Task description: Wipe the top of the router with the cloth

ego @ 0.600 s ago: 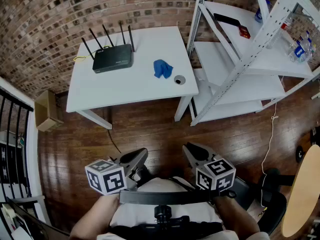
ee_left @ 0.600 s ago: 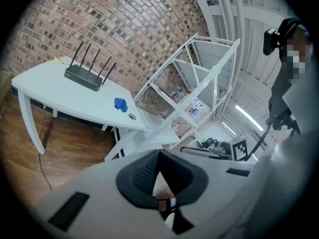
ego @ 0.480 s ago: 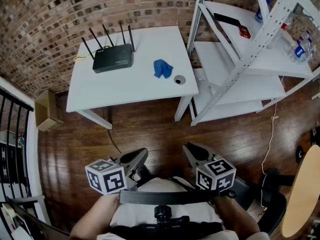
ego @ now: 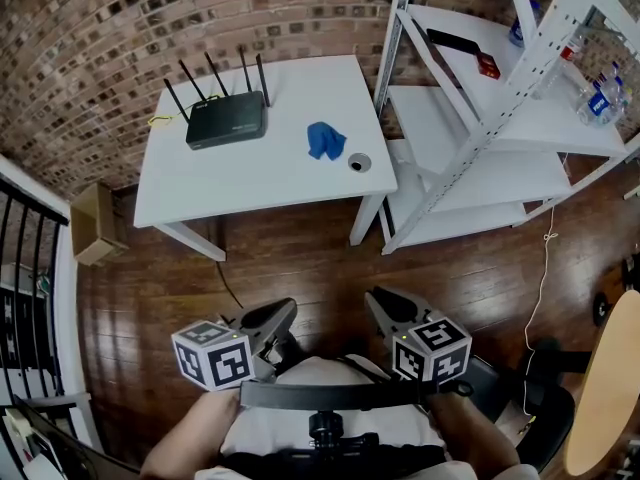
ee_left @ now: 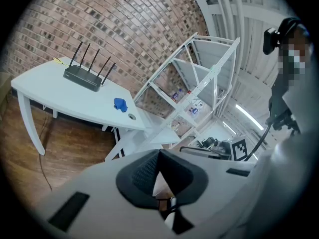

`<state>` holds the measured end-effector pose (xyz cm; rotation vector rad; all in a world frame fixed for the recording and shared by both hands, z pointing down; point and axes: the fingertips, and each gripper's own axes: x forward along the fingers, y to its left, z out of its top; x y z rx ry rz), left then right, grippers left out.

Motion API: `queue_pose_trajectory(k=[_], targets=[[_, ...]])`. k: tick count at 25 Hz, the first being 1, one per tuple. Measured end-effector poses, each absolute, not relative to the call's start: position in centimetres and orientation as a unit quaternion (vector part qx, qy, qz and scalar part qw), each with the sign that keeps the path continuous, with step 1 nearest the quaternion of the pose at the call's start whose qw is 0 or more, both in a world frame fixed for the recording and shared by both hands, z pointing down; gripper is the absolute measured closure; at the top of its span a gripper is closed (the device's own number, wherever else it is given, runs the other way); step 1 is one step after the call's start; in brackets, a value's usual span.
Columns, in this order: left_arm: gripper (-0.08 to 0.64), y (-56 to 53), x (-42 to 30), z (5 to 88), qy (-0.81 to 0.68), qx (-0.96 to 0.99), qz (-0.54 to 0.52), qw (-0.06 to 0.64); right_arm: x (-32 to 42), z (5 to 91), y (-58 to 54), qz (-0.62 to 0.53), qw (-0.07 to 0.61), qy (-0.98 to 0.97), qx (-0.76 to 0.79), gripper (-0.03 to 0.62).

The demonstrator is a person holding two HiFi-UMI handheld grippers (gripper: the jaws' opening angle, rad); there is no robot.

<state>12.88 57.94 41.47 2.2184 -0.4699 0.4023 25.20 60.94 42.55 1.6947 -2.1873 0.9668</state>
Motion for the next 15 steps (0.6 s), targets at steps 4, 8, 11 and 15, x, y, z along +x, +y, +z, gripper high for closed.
queue_pose_trajectory(k=[4,8,11,15], targets=[[0.533,58.06,12.83,41.43,-0.186,0.880,0.160,0.407,25.17,42.55,61.08,0.329,0.104,-0.742,0.575,0.538],[0.534,58.26,12.65,41.50,-0.187,0.879,0.158,0.409,25.02,42.70,61.29,0.330,0.106,-0.742,0.574,0.537],[0.534,58.33,12.48,41.66,-0.186,0.878,0.158,0.411,24.79,42.85,61.39,0.332,0.108,-0.741,0.574,0.538],[0.533,58.24,12.16,41.97,-0.181,0.877,0.160,0.415,24.29,43.20,61.27,0.334,0.111,-0.739,0.575,0.538]])
